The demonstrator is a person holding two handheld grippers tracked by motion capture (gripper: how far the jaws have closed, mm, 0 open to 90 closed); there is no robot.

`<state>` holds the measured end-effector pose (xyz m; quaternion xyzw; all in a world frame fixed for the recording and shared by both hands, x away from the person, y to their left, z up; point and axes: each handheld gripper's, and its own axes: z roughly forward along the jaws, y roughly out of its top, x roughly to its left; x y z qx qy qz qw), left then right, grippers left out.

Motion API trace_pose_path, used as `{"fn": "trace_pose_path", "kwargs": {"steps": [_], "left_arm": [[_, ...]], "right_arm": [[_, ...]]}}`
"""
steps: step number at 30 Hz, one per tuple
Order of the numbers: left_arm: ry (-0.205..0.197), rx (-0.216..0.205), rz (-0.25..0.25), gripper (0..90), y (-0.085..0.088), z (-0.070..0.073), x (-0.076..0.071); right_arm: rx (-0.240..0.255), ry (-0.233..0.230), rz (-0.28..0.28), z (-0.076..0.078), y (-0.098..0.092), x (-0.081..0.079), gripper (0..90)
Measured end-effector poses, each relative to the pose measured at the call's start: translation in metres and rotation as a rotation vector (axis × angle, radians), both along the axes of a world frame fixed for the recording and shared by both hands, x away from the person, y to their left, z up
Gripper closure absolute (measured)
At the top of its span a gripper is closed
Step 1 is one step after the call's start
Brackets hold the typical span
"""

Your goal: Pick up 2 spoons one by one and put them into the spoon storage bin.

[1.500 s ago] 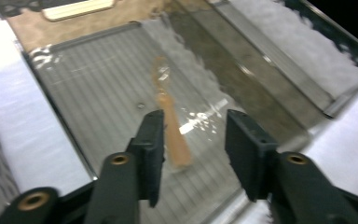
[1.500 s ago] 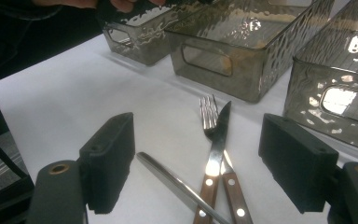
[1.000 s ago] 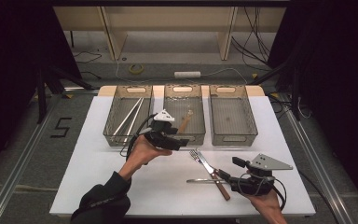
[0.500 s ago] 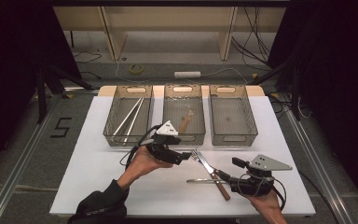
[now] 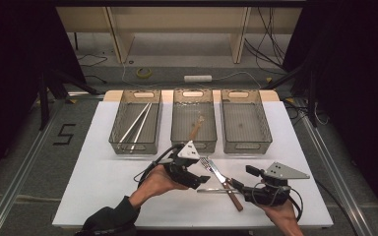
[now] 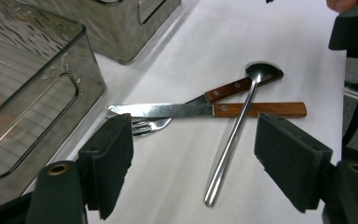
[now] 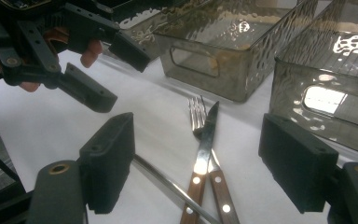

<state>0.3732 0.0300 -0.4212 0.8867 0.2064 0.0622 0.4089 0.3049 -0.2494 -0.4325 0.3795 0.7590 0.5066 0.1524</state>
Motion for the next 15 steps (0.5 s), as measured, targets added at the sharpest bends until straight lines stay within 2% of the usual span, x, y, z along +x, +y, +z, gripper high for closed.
{"fn": "trace_pose_path", "kwargs": {"steps": [2, 7, 10, 15], "left_arm": [[0.003, 0.003, -0.009, 27.4, -0.002, -0.002, -0.002], [0.014, 0.048, -0.04, 26.6, -0.009, -0.01, -0.006], [0.003, 0.084, -0.055, 26.6, -0.013, -0.014, -0.008], [0.005, 0.103, -0.068, 27.0, -0.018, -0.02, -0.01]], "right_arm": [[0.0, 0.0, 0.0, 0.0, 0.0, 0.0, 28.0], [-0.005, -0.001, -0.002, 0.0, 0.0, 0.0, 27.9], [-0.004, -0.004, -0.003, 0.001, 0.0, 0.0, 27.9], [-0.004, -0.002, -0.003, 0.001, 0.0, 0.0, 27.9]]}}
